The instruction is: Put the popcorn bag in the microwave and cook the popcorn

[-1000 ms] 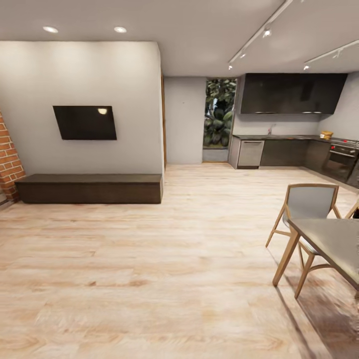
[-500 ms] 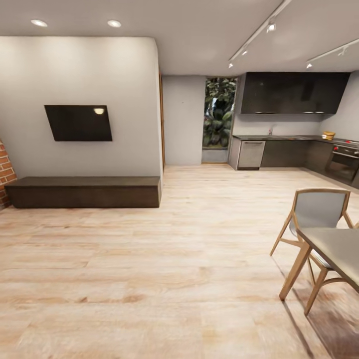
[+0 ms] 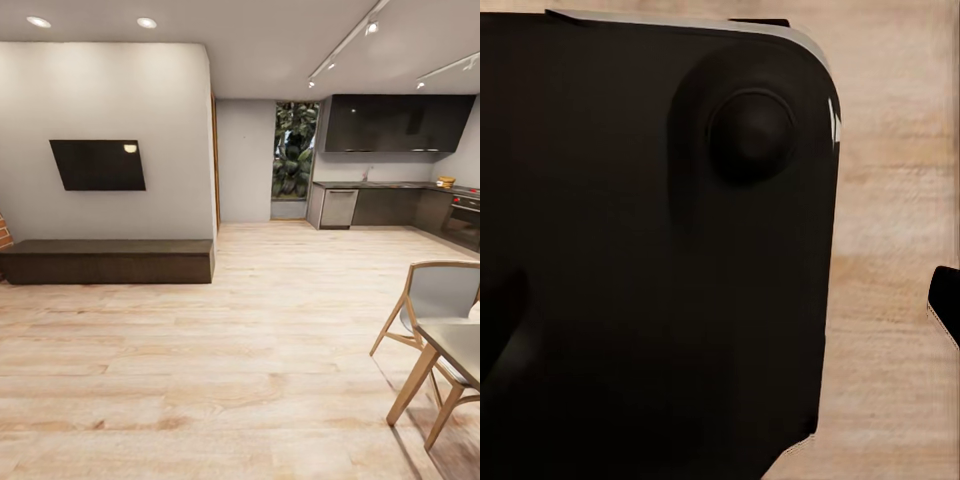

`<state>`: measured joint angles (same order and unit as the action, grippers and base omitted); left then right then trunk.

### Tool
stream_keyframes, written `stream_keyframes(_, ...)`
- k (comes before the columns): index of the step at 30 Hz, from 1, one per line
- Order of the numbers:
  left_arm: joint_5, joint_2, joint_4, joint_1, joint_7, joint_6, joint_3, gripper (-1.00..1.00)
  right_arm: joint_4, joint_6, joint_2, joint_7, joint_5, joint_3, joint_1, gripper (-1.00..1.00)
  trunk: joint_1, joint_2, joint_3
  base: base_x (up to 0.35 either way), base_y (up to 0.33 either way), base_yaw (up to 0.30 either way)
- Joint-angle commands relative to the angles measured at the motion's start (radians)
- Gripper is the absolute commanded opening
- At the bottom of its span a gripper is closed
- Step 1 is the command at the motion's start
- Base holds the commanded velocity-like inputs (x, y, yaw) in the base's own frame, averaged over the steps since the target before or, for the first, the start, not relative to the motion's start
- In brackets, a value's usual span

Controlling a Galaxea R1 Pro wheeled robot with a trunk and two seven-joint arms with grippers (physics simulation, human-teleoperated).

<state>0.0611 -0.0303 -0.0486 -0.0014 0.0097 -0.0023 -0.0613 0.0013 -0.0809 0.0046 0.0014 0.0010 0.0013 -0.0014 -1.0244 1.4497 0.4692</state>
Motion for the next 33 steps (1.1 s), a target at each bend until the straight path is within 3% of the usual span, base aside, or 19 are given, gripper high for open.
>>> stream_keyframes(1,0.006,0.000,0.000,0.000,0.001,0.000,-0.005,1.00,0.000,-0.003,0.000,0.000,-0.001,-0.001,0.000,1.00,-0.001,0.000,0.001,0.334,0.000,0.000)
stream_keyframes(33,0.006,0.000,0.000,0.000,-0.011,0.005,-0.006,1.00,0.000,0.000,-0.001,-0.003,0.000,0.006,0.000,1.00,-0.001,0.000,0.001,0.334,0.000,0.000)
